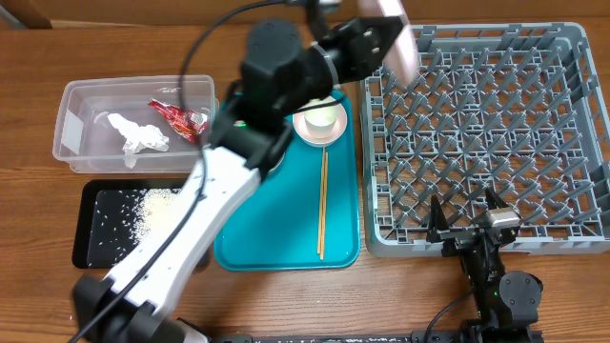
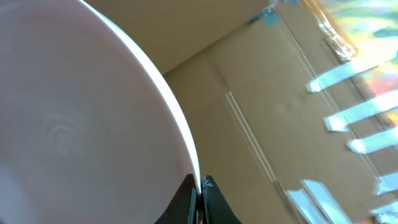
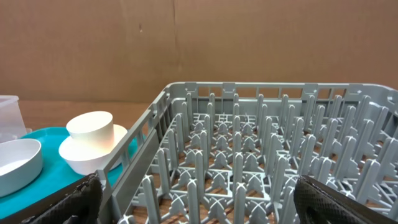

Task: Sort waste into correct bins and load items into the dishwasher
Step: 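Lift the emptied plate with the left gripper and carry it right over the dish rack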

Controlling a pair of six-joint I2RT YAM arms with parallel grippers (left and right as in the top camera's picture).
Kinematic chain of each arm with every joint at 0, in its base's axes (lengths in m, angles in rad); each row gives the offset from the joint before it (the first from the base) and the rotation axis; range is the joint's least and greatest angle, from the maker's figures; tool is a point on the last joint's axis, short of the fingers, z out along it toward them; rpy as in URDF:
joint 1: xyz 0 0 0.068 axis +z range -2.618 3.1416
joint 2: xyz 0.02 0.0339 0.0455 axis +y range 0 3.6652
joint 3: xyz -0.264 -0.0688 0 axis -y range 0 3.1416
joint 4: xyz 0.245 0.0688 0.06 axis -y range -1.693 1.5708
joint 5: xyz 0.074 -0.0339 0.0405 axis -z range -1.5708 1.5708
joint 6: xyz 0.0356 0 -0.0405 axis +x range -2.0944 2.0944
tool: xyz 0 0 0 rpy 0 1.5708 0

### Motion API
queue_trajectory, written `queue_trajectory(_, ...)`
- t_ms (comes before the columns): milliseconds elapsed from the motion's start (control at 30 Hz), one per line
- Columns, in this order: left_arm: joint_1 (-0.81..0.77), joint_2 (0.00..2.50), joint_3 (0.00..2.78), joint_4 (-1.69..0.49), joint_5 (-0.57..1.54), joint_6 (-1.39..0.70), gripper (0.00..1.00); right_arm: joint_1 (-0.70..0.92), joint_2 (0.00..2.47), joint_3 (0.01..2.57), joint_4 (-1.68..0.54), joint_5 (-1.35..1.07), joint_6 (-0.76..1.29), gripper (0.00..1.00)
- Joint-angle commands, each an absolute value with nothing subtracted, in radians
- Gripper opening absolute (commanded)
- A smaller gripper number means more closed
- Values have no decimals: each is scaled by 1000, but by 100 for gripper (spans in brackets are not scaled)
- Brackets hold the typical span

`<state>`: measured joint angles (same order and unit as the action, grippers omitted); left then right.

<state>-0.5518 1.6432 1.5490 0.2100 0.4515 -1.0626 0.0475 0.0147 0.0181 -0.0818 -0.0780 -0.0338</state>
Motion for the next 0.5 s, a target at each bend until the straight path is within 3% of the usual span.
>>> queue_trajectory(0, -569, 1771, 1567, 404, 484, -1193, 4, 44, 4, 8, -77, -80, -30, 100)
queue_trajectory(267, -585, 2066, 1569, 873, 559, -1462, 4, 44, 4, 8, -77, -80, -30, 100)
queue_trajectory(467, -602, 2155, 1572, 940, 609, -1451, 4, 44, 4, 8, -77, -80, -30, 100)
